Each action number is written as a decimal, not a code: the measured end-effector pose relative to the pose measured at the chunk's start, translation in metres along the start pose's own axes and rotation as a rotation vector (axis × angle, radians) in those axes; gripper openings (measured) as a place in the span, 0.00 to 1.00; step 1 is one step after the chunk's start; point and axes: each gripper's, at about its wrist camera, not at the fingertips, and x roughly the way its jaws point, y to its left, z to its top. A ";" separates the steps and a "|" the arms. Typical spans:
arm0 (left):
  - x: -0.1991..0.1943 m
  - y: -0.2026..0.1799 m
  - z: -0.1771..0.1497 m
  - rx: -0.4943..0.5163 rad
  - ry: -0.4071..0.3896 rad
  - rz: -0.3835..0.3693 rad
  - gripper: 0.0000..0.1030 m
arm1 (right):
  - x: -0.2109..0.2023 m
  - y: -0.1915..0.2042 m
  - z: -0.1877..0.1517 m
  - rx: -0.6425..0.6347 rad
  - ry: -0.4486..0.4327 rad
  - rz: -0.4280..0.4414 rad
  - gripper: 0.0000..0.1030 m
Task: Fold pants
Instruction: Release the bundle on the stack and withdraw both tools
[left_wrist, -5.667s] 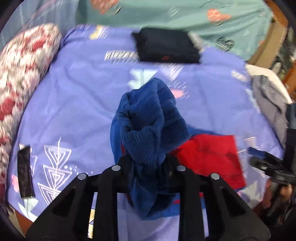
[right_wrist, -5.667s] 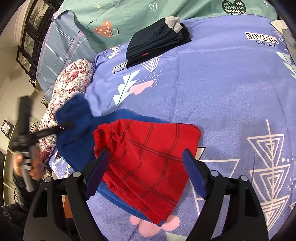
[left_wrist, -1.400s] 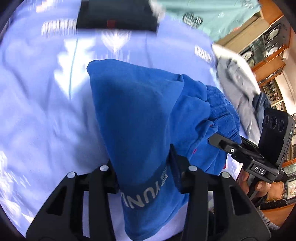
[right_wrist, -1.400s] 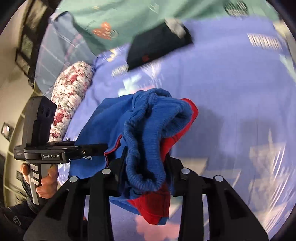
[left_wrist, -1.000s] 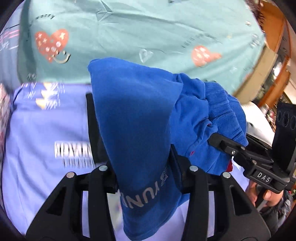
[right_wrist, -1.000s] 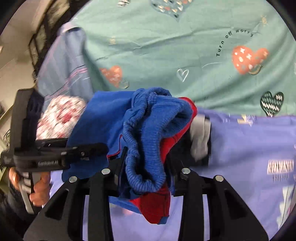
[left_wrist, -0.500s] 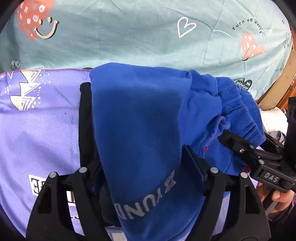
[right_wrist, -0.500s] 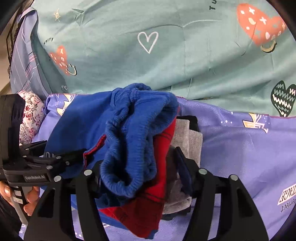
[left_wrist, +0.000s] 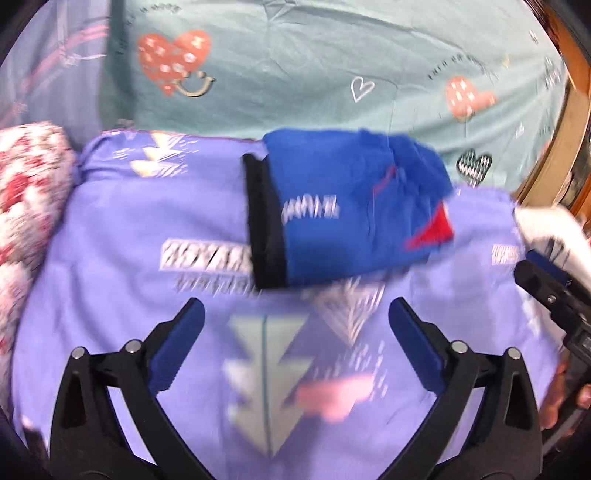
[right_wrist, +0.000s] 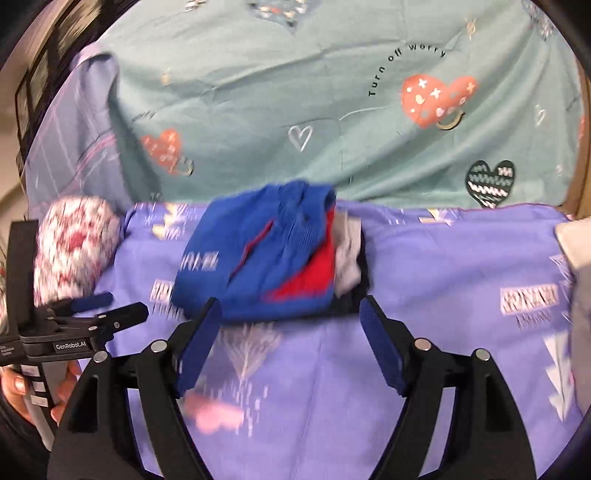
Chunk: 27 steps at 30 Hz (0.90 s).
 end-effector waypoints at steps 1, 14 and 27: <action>-0.007 -0.003 -0.013 0.008 -0.003 0.008 0.98 | -0.011 0.008 -0.015 -0.016 -0.006 -0.015 0.86; -0.063 -0.014 -0.124 -0.036 -0.054 0.061 0.98 | -0.067 0.039 -0.130 -0.016 -0.066 -0.102 0.97; -0.064 -0.029 -0.130 0.029 -0.104 0.093 0.98 | -0.064 0.030 -0.151 0.025 -0.082 -0.076 0.98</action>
